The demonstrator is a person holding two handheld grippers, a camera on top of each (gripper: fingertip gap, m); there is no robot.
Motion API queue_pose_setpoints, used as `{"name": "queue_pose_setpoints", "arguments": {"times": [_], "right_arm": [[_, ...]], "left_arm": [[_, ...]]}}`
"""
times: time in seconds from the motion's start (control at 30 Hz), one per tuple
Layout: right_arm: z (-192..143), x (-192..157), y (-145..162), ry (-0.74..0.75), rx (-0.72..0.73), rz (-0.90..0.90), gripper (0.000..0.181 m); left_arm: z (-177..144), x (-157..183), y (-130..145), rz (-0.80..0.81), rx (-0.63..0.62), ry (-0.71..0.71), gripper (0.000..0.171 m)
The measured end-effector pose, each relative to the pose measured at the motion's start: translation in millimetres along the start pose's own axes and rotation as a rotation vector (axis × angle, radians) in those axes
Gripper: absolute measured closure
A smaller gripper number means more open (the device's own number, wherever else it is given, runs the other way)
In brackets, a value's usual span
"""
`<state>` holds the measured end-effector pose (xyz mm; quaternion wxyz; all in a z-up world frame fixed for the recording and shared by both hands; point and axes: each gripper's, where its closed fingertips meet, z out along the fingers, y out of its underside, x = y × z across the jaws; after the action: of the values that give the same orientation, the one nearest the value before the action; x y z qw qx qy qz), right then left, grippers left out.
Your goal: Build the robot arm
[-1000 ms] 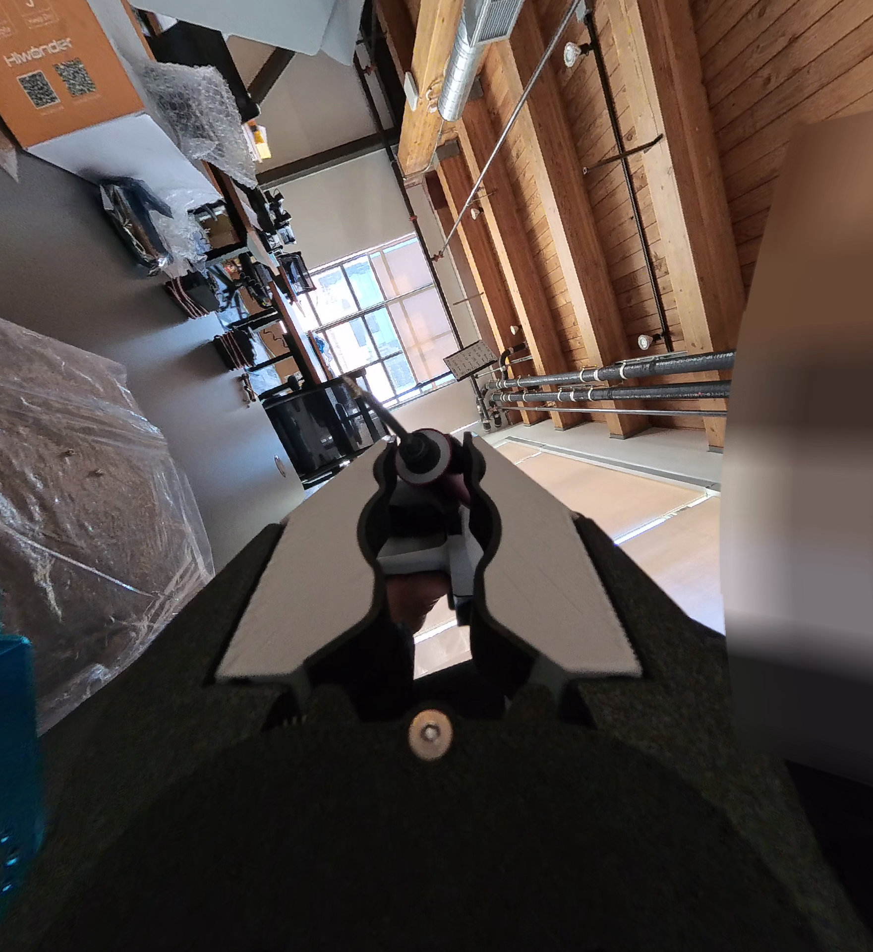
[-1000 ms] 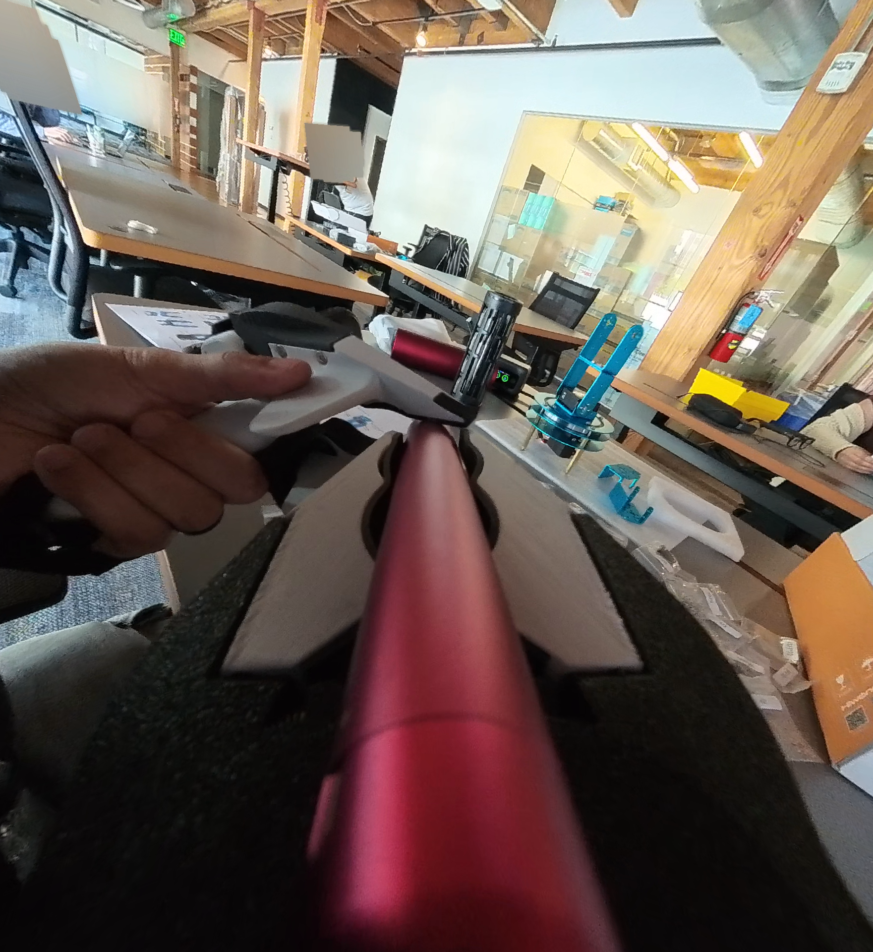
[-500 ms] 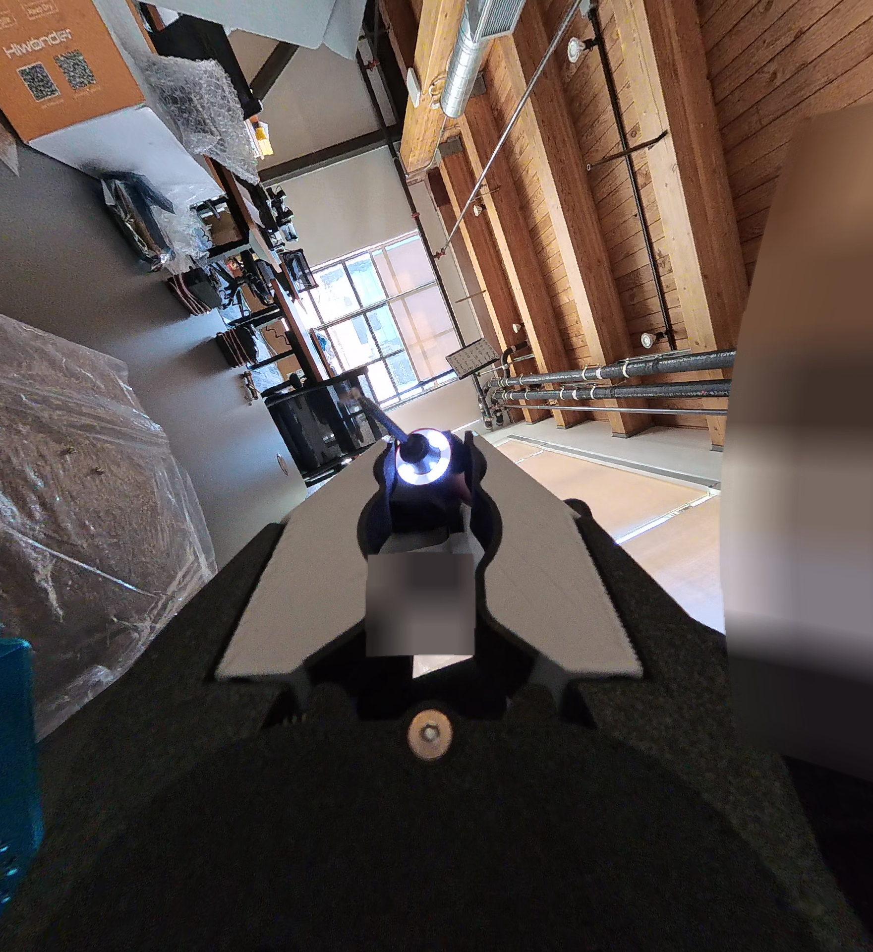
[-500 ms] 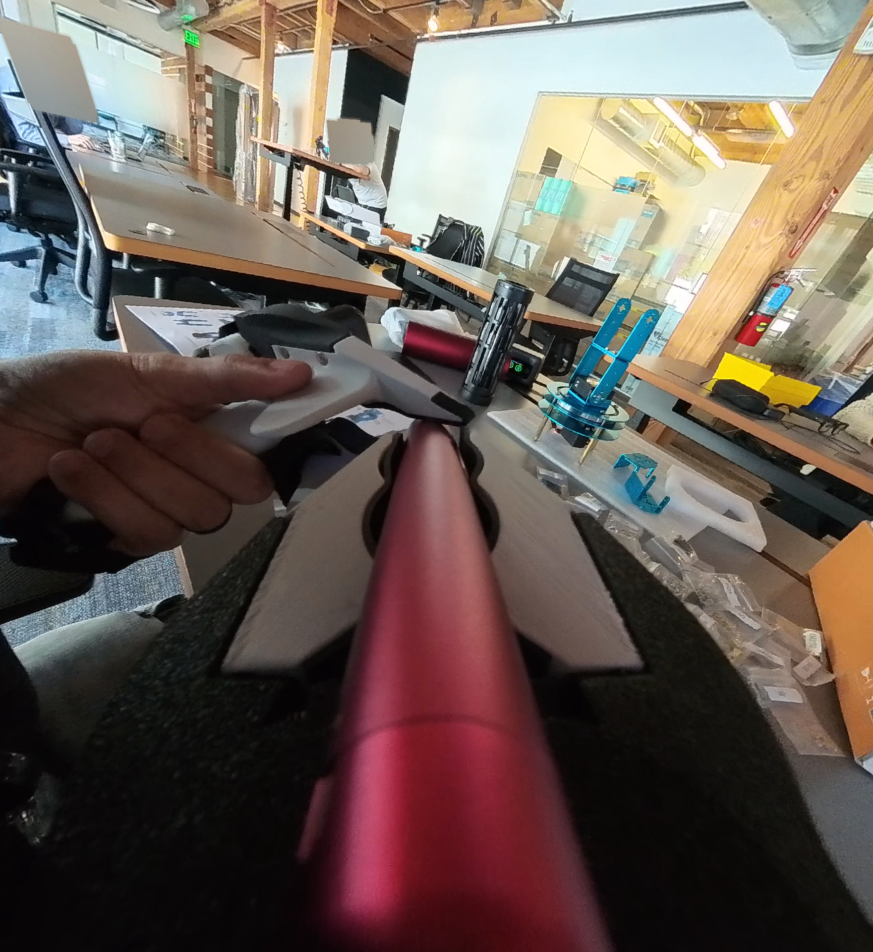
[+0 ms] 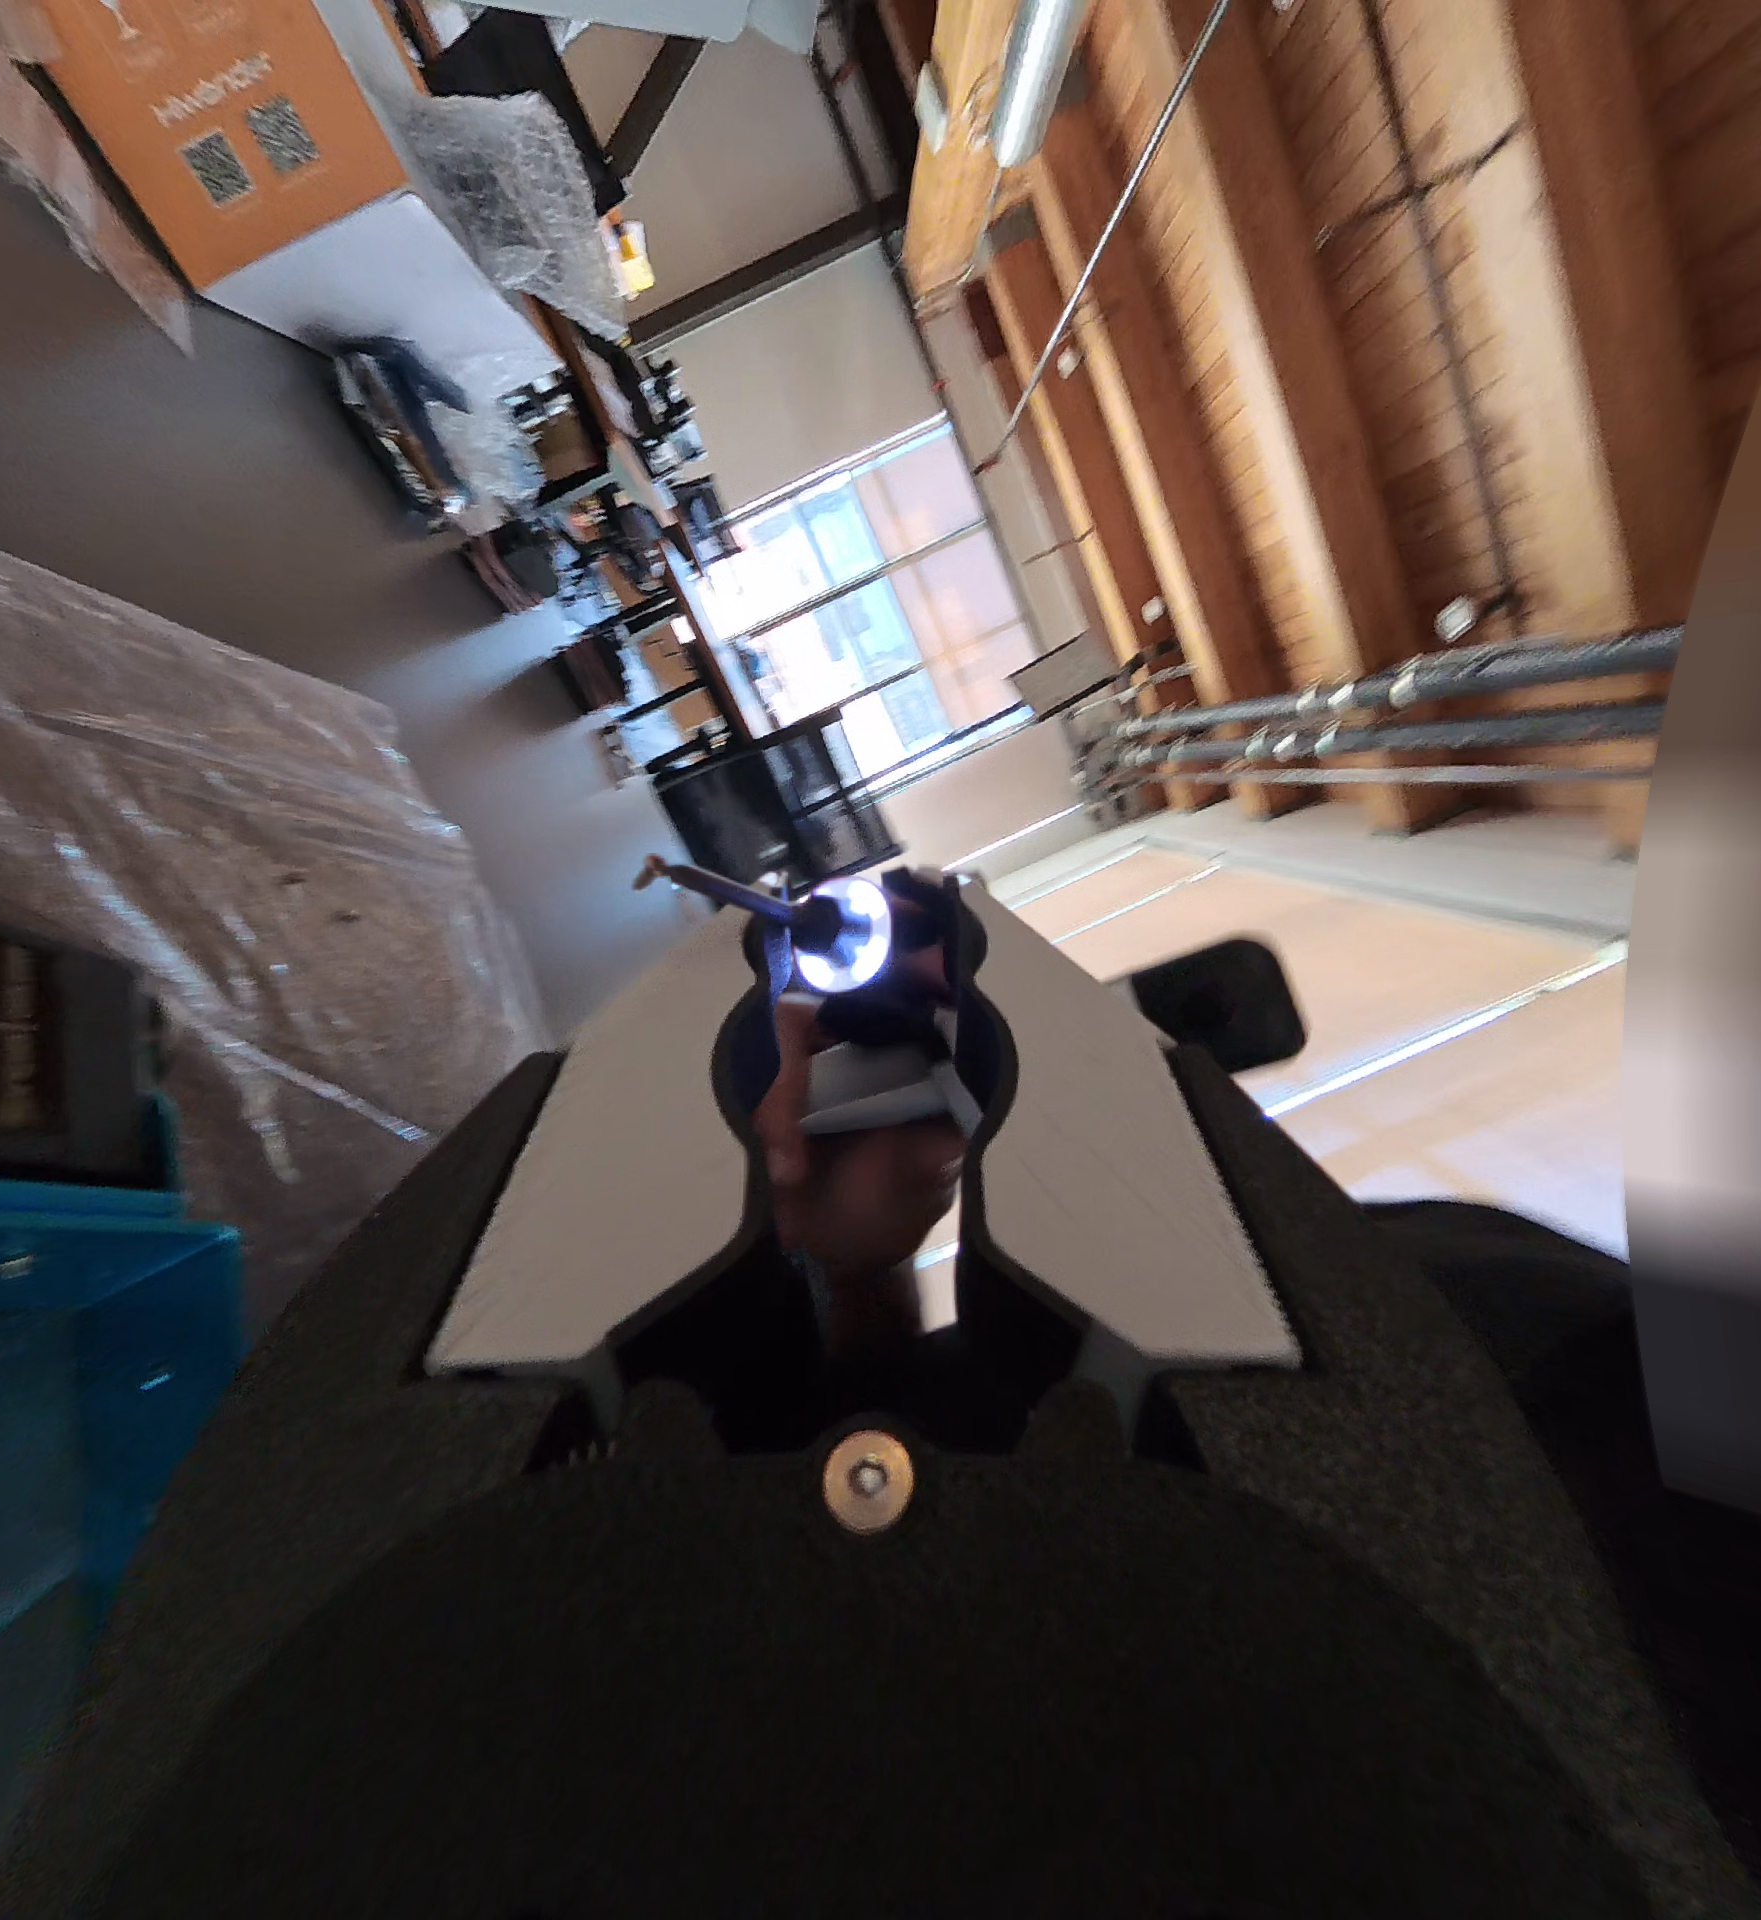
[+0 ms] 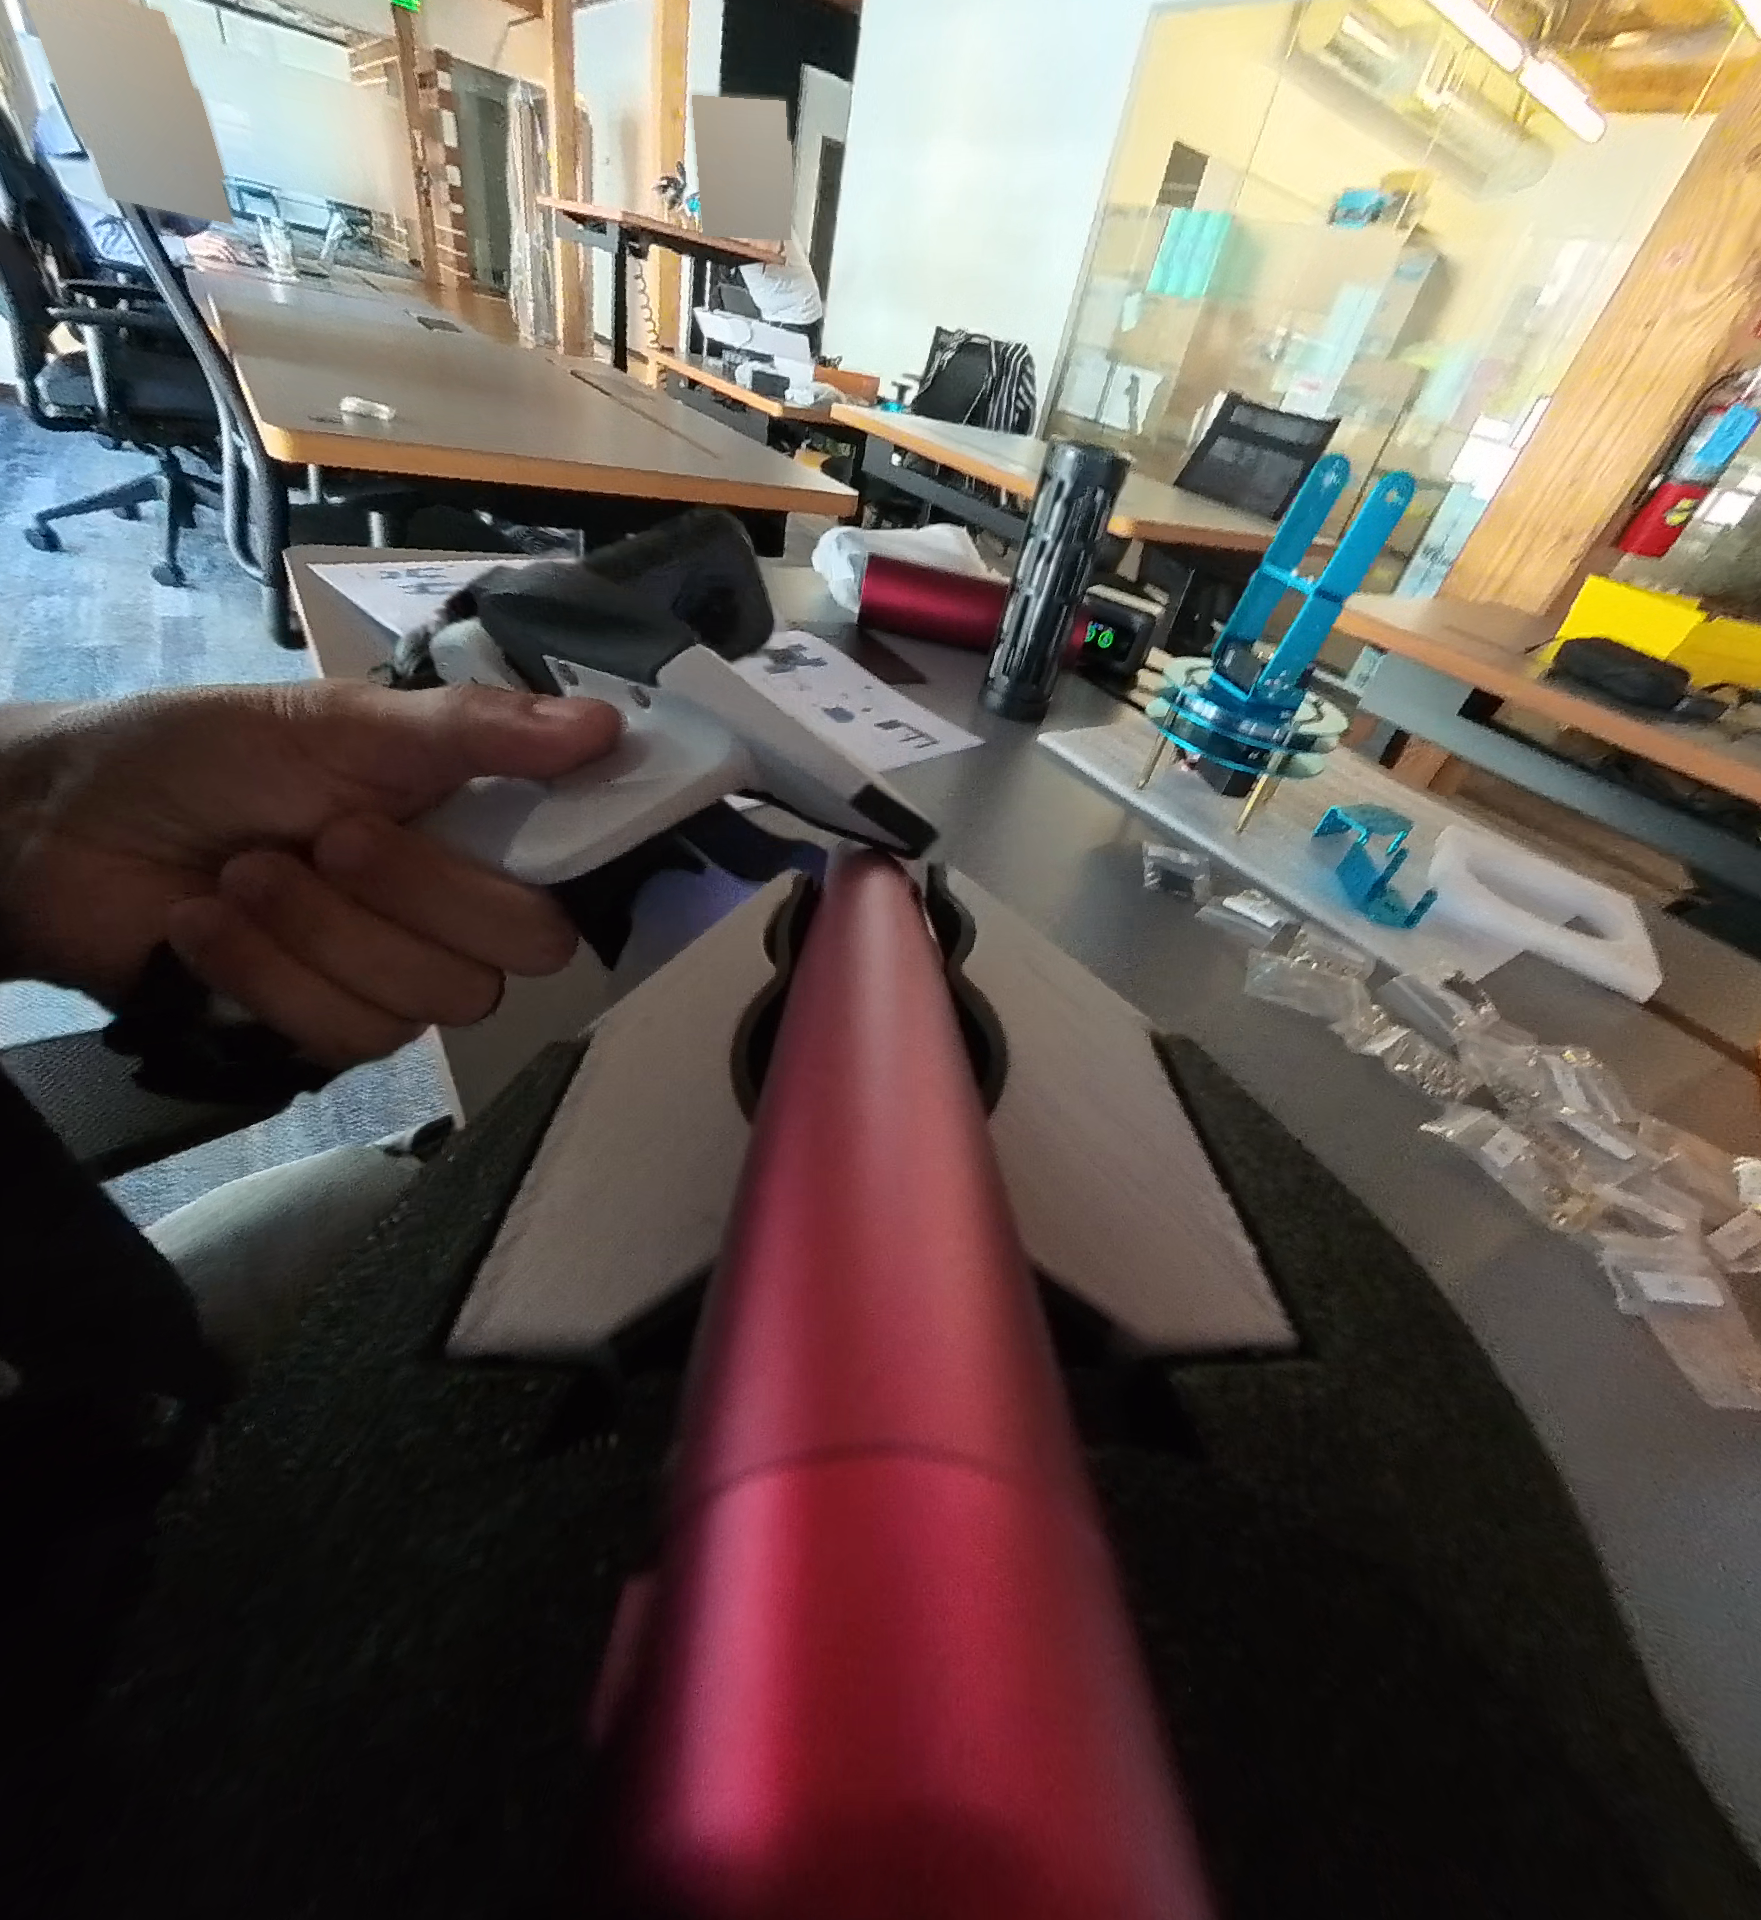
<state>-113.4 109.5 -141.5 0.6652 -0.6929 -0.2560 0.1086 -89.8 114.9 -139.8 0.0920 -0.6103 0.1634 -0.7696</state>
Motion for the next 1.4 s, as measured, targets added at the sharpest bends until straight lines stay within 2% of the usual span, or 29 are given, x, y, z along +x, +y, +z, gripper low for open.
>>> {"name": "queue_pose_setpoints", "arguments": {"times": [0.07,0.17,0.23,0.33,0.47,0.57,0.67,0.87,1.17,1.4], "right_arm": [[-4.1,4.1,4.2,-0.001,0.003,0.052,0.159],[-10.3,12.1,4.7,-0.009,0.031,0.145,0.16],[-12.8,14.5,0.2,-0.039,0.071,0.222,0.159],[-13.3,14.6,-6.2,-0.095,0.129,0.338,0.16],[-11.0,13.5,-8.8,-0.124,0.156,0.392,0.16],[-8.6,11.0,-9.0,-0.126,0.146,0.38,0.16],[-6.8,7.9,-10.0,-0.127,0.143,0.368,0.16],[-5.5,5.9,-9.9,-0.135,0.139,0.365,0.16],[-5.6,3.5,-9.2,-0.131,0.114,0.327,0.16],[-10.0,4.3,-7.8,-0.13,0.097,0.309,0.159]], "left_arm": [[-5.6,-6.4,6.9,0.099,-0.036,-0.062,0.135],[-23.7,-13.5,9.9,0.277,-0.084,-0.139,0.134],[-33.7,-22.3,3.7,0.428,-0.089,-0.221,0.133],[-45.8,-34.0,-12.0,0.736,-0.095,-0.378,0.133],[-45.1,-29.4,-22.5,1.012,-0.081,-0.467,0.134],[-40.7,-21.4,-17.0,1.089,-0.094,-0.459,0.138],[-39.1,-20.3,-17.2,1.101,-0.091,-0.457,0.147],[-40.7,-17.0,-17.3,1.197,-0.093,-0.474,0.171],[-46.6,-21.1,-16.0,1.46,-0.181,-0.586,0.171],[-49.9,-25.9,-14.2,1.509,-0.218,-0.604,0.171]]}}
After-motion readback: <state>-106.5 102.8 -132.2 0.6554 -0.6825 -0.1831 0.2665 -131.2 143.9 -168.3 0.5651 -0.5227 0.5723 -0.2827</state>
